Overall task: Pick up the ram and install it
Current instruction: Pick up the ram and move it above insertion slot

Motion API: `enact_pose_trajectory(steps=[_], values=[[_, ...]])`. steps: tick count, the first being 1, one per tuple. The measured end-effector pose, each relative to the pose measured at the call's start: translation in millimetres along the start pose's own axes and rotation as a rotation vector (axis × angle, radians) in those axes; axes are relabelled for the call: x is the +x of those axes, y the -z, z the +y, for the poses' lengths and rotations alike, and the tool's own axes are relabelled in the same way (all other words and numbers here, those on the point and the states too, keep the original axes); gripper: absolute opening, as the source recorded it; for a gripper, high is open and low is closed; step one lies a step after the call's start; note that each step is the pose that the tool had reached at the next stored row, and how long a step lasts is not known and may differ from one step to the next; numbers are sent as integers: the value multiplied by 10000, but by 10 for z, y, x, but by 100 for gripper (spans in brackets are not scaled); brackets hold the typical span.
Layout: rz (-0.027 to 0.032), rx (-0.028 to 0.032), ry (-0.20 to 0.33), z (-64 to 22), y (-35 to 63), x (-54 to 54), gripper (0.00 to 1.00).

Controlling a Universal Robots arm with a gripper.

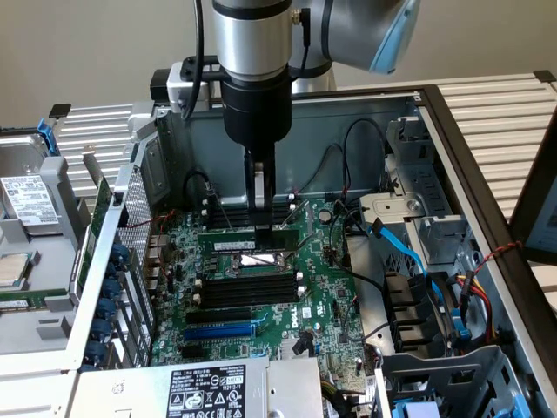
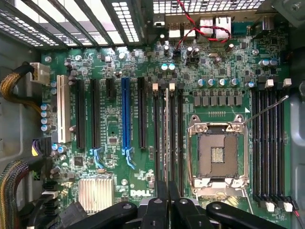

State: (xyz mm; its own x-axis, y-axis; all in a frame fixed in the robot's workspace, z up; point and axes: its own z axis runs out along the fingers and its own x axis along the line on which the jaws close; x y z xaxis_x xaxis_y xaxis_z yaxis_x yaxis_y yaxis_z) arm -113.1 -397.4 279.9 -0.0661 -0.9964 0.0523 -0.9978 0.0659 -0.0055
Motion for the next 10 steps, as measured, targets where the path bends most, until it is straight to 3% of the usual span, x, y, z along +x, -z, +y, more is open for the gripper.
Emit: enact_pose_trajectory(steps=[10], values=[[9, 14, 315, 8, -81, 7, 12]])
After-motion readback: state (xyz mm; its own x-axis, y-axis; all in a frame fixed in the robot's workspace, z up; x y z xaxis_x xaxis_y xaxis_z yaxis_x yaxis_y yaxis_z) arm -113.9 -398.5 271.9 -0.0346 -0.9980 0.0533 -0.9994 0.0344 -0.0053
